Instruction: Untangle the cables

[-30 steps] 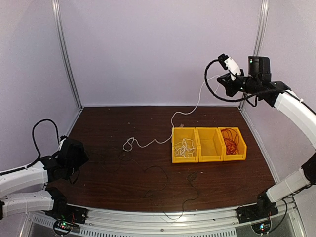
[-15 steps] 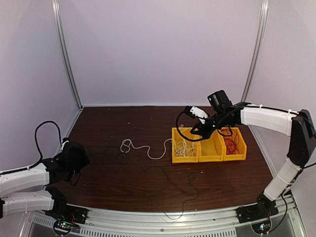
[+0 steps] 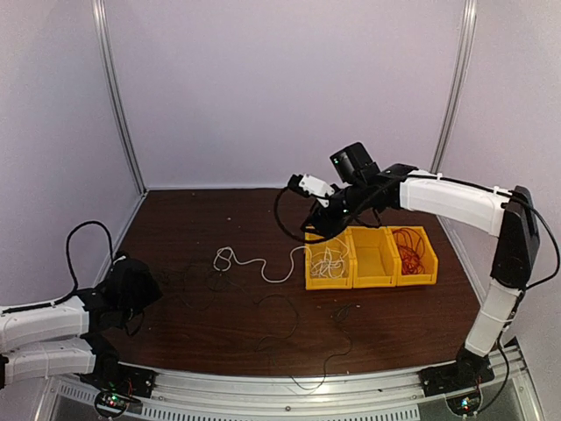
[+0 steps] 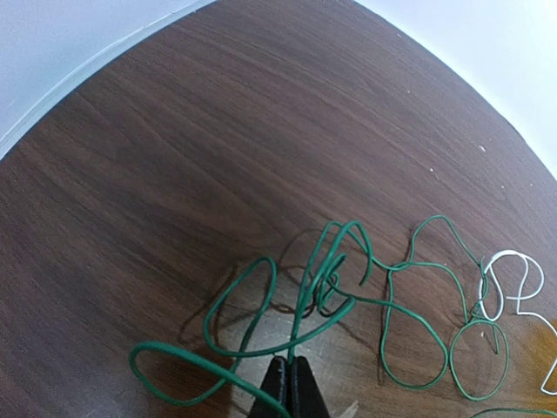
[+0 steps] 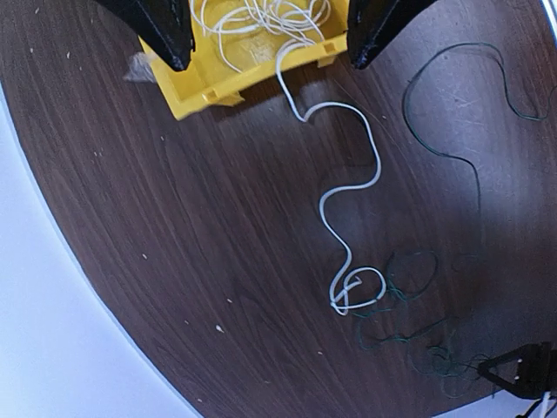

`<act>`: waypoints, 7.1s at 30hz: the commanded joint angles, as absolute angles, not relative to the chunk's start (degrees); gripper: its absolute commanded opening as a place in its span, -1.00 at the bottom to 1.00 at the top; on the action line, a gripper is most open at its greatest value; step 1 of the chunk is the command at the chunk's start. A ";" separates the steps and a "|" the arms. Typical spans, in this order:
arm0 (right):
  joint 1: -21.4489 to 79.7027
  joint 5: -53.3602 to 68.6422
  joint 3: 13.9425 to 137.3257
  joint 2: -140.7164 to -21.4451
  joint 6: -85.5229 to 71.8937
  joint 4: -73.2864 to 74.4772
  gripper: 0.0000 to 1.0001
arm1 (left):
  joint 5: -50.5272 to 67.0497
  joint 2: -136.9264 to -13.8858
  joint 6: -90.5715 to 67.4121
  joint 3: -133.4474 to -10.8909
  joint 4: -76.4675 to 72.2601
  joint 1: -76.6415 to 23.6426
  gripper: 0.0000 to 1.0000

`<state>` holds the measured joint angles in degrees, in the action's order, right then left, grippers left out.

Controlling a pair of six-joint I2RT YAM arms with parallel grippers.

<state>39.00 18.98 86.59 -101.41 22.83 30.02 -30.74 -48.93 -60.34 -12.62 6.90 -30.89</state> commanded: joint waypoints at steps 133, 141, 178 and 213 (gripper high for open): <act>25.95 36.60 78.06 -104.71 12.19 21.83 -1.00 | -24.47 -52.31 -59.06 -9.66 -2.16 -30.50 -1.00; 30.40 20.95 78.77 -108.18 16.76 27.85 -1.00 | -24.45 -54.03 -58.98 -9.58 -3.60 -30.50 -1.00; 41.29 28.53 82.63 -99.19 22.25 34.71 0.05 | -1.64 -57.46 -39.59 -18.88 -12.82 -35.29 -1.00; 39.34 29.78 101.02 -119.34 9.54 24.91 -1.00 | -39.16 -39.38 -36.62 -50.60 33.06 -36.48 -1.00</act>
<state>45.10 32.10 100.53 -120.42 13.47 27.05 -24.47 -43.03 -39.42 -40.64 21.45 -36.49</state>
